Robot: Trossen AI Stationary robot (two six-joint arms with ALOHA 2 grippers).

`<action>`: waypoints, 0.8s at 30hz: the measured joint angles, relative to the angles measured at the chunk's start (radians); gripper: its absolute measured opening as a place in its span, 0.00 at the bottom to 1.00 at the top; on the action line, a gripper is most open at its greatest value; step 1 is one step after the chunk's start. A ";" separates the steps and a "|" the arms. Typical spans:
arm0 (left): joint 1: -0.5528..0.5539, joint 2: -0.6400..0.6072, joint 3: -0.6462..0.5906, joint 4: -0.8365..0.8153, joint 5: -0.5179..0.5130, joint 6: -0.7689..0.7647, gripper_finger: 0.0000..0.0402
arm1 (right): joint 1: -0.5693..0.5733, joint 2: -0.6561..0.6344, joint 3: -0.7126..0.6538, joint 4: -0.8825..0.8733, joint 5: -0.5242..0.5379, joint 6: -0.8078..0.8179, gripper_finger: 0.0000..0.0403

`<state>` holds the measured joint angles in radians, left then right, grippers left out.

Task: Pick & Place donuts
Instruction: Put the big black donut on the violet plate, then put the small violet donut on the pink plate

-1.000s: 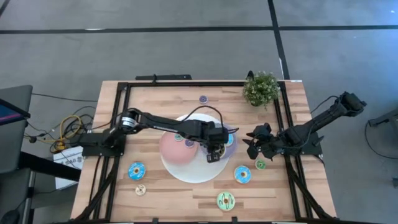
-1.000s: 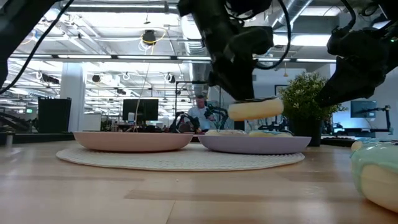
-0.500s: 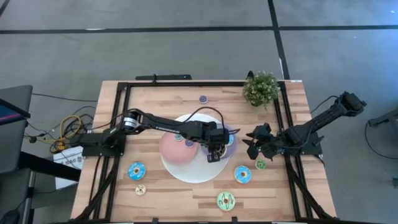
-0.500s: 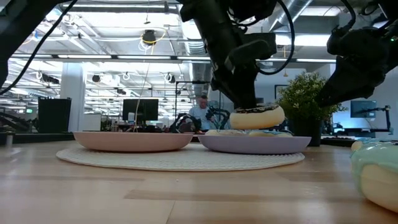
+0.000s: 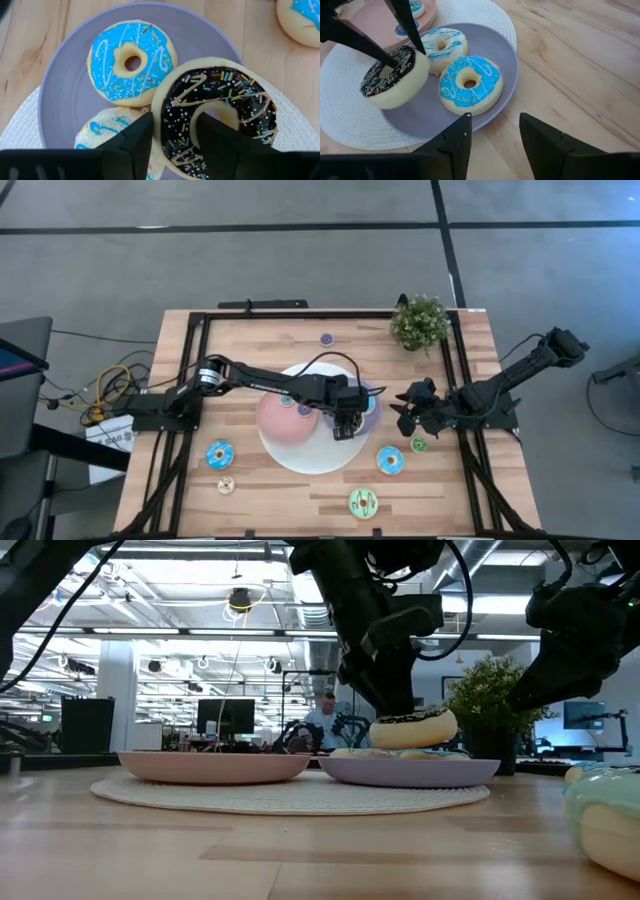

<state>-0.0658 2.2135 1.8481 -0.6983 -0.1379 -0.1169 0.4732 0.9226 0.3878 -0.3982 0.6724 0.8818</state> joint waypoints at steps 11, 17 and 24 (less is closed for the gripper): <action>-0.001 0.000 0.000 -0.002 -0.018 0.017 0.41 | 0.000 0.000 0.000 0.000 0.000 0.000 0.39; -0.006 0.000 0.000 0.001 -0.032 0.013 0.43 | 0.000 0.000 0.000 0.000 0.000 0.000 0.38; -0.006 0.000 0.000 -0.014 -0.028 0.001 0.44 | 0.000 0.000 0.000 0.000 0.000 0.000 0.38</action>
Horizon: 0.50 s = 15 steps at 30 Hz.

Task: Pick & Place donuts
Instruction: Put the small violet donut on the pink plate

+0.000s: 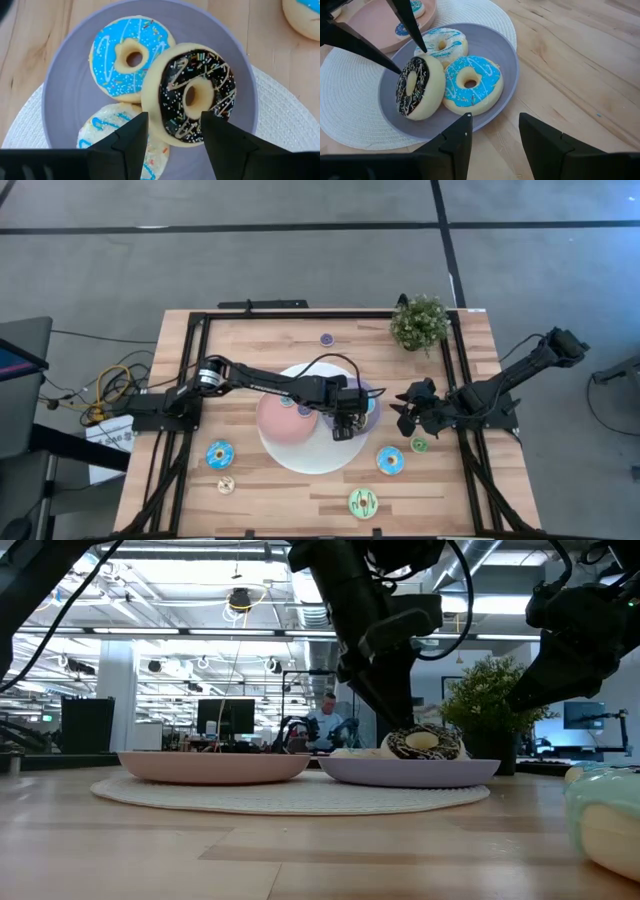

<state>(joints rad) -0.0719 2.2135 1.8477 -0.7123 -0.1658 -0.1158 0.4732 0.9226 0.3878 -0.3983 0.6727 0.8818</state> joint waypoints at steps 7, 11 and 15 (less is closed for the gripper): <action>0.000 -0.003 0.055 -0.059 0.001 0.004 0.44 | 0.000 0.000 0.000 0.000 0.000 0.000 0.38; 0.000 -0.014 0.087 -0.116 -0.015 0.025 0.44 | 0.000 0.000 0.000 0.004 -0.003 0.000 0.38; -0.001 -0.067 0.087 -0.198 -0.087 0.048 0.44 | 0.000 0.000 0.000 0.027 -0.015 0.000 0.38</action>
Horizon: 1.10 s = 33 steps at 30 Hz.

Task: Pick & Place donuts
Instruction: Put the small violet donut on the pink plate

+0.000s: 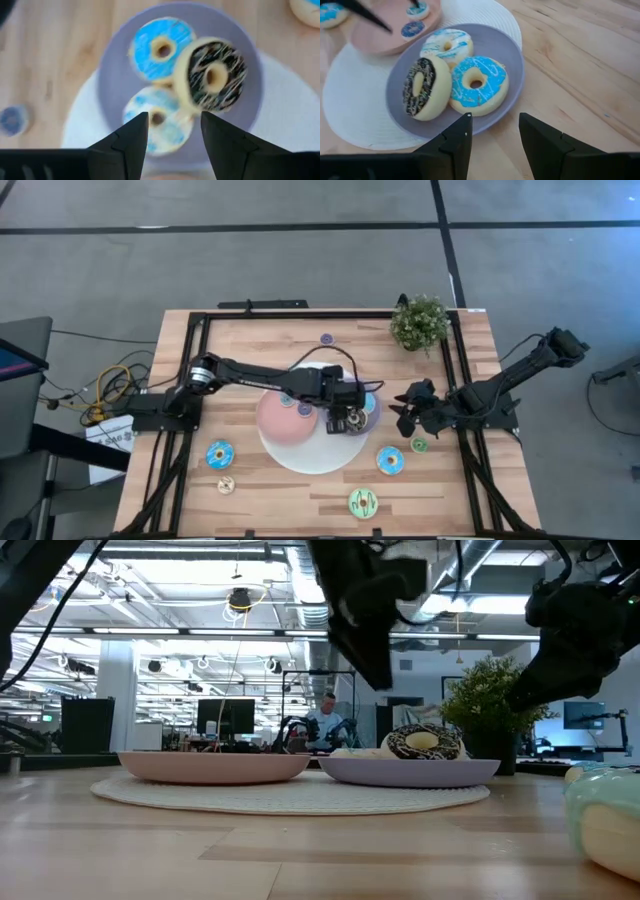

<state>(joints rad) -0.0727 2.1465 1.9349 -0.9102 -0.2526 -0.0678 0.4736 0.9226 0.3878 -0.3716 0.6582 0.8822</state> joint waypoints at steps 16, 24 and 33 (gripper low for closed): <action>-0.027 -0.675 -0.822 0.384 -0.093 -0.224 0.30 | 0.000 0.000 0.000 0.038 -0.002 0.000 0.38; -0.113 -1.011 -1.194 0.537 -0.179 -0.352 0.25 | 0.000 0.000 0.000 0.065 -0.003 0.000 0.38; -0.137 -1.248 -1.399 0.575 -0.276 -0.361 0.02 | 0.000 0.000 0.000 0.078 -0.004 0.000 0.38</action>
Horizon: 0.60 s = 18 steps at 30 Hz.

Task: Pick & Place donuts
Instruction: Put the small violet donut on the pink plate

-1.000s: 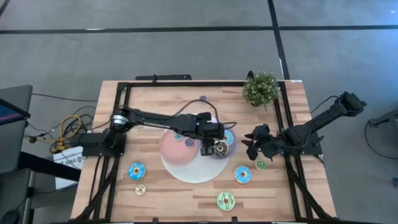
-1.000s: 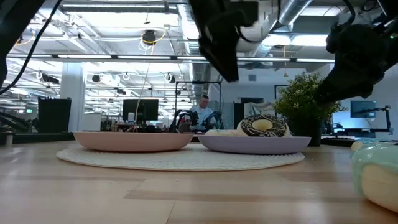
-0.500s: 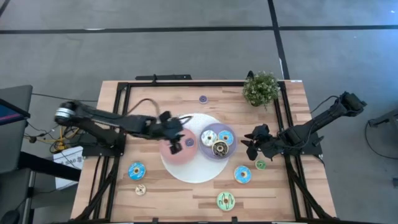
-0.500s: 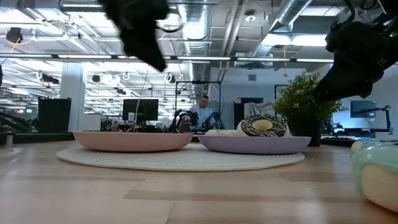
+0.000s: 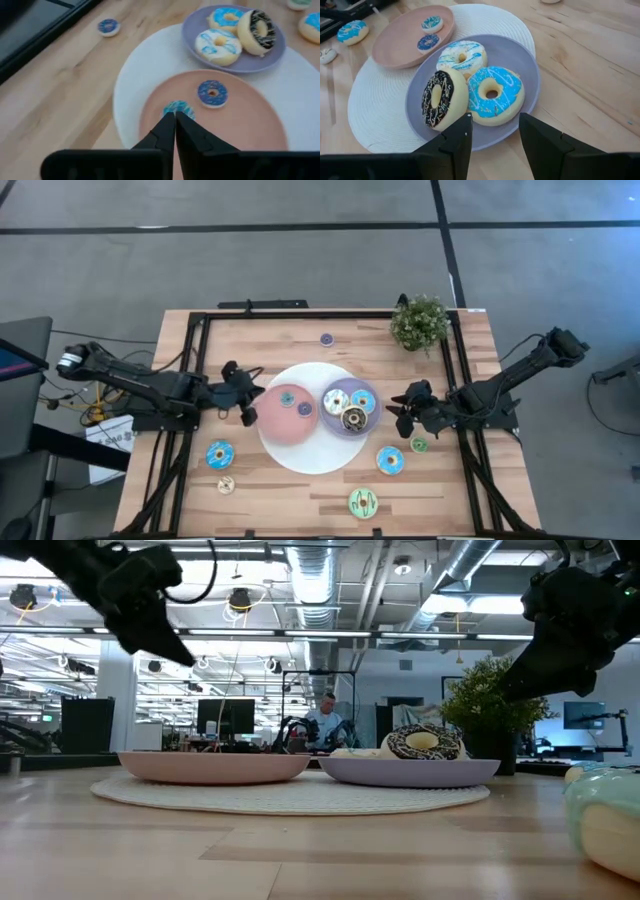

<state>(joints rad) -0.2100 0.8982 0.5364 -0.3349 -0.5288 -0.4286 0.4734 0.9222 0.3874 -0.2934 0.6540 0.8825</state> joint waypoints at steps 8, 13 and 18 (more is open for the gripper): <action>0.003 -0.104 -0.105 0.055 0.045 0.060 0.00 | -0.011 0.000 0.000 0.022 0.023 0.000 0.38; 0.004 -0.093 -0.126 0.065 0.061 0.058 0.01 | -0.090 0.023 0.011 0.112 -0.019 -0.089 0.37; 0.004 -0.094 -0.130 0.064 0.079 0.172 0.01 | -0.198 0.120 0.125 0.098 -0.081 -0.231 0.35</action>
<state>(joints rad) -0.2058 0.8040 0.4065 -0.2712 -0.4498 -0.2571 0.2753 1.0418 0.5123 -0.1951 0.5731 0.6518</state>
